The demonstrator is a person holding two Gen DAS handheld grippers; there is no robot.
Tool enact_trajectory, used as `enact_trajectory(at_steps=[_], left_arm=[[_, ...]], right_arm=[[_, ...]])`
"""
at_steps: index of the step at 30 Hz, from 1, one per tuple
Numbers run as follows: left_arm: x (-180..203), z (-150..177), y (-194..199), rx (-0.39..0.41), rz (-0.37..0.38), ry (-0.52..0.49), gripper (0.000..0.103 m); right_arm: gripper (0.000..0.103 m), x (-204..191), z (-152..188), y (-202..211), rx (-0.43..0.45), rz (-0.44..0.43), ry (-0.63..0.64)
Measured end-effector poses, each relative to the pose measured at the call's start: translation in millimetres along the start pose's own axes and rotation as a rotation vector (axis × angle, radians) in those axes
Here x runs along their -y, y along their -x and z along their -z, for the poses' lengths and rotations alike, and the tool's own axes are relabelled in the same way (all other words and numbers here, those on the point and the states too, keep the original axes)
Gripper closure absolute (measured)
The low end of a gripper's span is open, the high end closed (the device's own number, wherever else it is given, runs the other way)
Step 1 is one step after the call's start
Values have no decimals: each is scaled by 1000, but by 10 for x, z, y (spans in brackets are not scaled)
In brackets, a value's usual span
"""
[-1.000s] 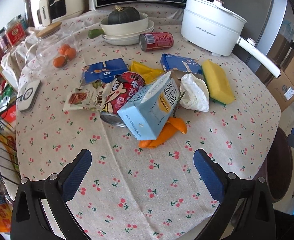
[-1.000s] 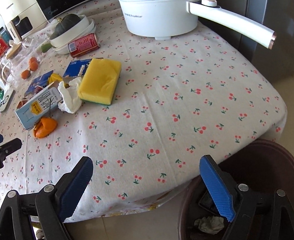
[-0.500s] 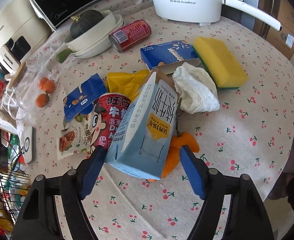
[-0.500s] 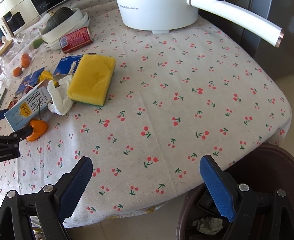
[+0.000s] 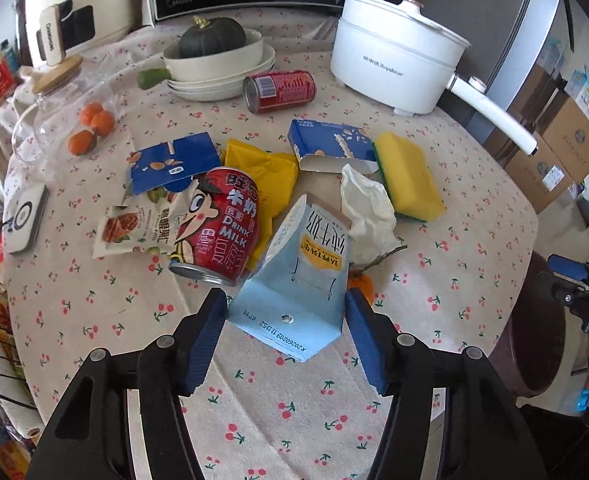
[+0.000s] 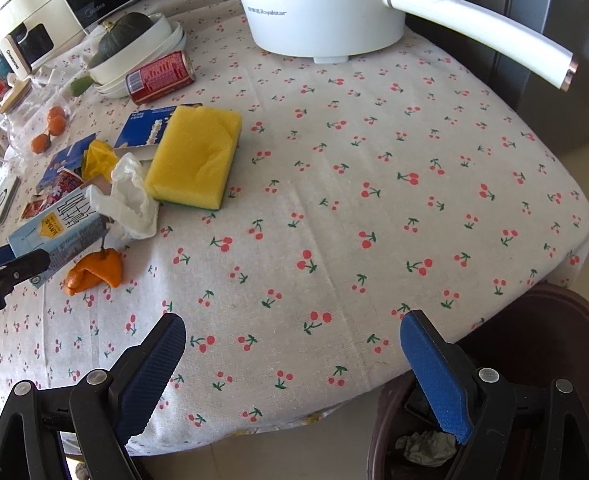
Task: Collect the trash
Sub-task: 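Grasp the light blue milk carton with the left gripper, then grasp the orange peel with the right gripper while the left gripper holds the carton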
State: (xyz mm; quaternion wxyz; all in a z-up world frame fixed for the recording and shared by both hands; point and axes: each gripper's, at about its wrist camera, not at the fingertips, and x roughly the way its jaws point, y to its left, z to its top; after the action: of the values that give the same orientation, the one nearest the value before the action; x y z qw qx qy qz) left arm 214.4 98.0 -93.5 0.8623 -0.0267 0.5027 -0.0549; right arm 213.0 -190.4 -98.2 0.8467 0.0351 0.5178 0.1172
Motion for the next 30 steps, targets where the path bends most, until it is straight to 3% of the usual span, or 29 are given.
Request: enact_trajectory(at_steps=[14,25,30], left_arm=[[-570,321,731,166,10,237,40],[-963,480,762,156,-53,291,41],[-1083,531,748,144,-46,317,41]], right_arm=[[12,-770,-31,-283,-8,-95,69],[12,-1361,-116,-884,-13,-166,60],[24,-1454,-134,-1066,-2,-163,81]])
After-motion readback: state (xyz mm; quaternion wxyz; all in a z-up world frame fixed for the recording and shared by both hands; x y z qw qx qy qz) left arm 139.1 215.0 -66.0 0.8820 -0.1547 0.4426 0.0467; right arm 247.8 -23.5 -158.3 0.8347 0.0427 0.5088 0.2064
